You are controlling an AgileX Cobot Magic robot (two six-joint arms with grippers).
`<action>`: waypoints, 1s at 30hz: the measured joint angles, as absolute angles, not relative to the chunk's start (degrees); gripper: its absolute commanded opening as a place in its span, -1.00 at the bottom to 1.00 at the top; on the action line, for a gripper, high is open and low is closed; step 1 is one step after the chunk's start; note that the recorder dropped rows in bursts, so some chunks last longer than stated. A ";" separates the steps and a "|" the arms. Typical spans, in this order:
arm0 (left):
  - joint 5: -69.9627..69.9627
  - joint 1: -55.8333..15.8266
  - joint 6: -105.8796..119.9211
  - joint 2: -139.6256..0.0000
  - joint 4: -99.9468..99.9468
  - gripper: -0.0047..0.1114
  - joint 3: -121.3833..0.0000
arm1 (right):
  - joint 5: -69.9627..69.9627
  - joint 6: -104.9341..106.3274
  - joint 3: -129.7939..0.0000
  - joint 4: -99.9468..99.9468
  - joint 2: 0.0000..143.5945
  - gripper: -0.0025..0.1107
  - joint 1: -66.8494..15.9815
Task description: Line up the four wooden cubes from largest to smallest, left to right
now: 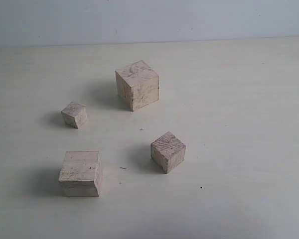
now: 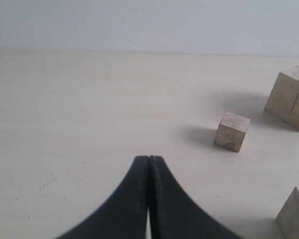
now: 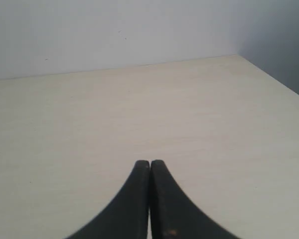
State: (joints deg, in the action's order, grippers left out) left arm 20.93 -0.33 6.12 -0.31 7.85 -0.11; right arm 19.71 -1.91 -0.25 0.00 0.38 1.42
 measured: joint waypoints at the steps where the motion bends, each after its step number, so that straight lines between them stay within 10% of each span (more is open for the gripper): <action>1: 20.93 -0.33 6.12 -0.31 7.85 -0.92 -0.11 | 19.71 -1.91 -0.25 0.00 0.38 -0.96 1.42; 30: 21.05 -0.33 6.12 -0.31 7.85 -0.92 -0.11 | -5.23 -3.34 -0.39 -3.81 0.38 -0.96 1.42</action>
State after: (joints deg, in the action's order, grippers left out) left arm 21.05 -0.33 6.12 -0.31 7.85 -0.11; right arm -5.23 -3.34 -0.39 -3.81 0.38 1.42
